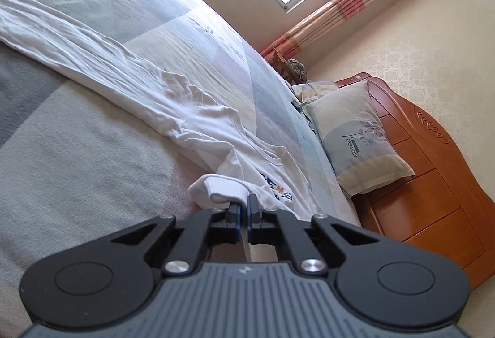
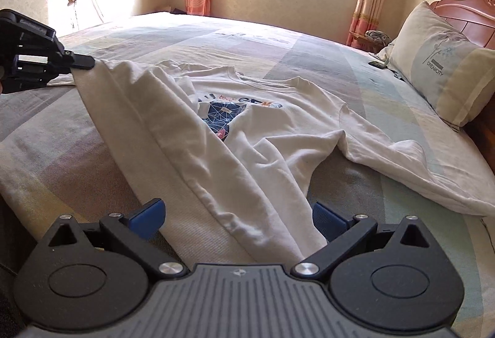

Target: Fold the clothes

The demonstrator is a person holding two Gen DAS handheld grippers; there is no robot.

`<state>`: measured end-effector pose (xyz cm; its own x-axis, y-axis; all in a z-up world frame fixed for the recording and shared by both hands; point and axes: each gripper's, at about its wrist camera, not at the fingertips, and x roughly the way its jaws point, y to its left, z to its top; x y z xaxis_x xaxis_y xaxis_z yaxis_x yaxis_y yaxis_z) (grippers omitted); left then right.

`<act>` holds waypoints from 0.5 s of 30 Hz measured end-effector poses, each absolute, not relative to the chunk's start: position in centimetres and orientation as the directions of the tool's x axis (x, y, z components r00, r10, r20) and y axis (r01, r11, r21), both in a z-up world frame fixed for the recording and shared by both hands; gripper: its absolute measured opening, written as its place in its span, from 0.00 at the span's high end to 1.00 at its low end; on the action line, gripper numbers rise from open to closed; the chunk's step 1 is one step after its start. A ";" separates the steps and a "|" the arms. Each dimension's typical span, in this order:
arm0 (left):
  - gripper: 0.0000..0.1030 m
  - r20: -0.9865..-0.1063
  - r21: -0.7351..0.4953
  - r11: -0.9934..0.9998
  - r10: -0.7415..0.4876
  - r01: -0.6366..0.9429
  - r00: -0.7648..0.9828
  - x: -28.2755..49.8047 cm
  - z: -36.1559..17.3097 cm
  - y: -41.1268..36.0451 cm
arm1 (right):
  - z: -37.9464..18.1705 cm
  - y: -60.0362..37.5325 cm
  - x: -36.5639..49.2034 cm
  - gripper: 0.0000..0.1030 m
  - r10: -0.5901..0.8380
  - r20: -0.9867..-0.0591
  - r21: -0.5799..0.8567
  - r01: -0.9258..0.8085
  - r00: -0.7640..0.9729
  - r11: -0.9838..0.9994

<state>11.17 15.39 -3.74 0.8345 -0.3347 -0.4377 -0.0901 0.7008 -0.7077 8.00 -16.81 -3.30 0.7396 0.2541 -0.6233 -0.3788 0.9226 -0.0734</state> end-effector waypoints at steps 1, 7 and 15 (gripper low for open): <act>0.99 -0.443 -0.706 0.701 -0.324 -0.103 0.836 10.6 -3.7 15.6 | -3.4 -17.3 7.8 0.00 0.260 -0.629 -0.051 -0.372 0.732 0.927; 0.99 -0.473 -0.690 0.708 -0.285 -0.150 0.834 7.2 -3.5 16.4 | -3.5 -20.9 7.0 0.00 0.338 -0.648 0.160 -0.312 0.683 0.936; 0.99 -0.536 -0.684 0.690 -0.255 -0.236 0.805 5.8 -5.6 17.6 | -7.5 -25.5 8.2 0.00 0.530 -0.615 0.539 -0.179 0.585 0.823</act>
<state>5.82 17.59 -5.64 0.8051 -0.2548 -0.5357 -0.2365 0.6903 -0.6838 8.23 -25.47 -7.50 0.5845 0.5298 -0.6145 -0.1786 0.8228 0.5395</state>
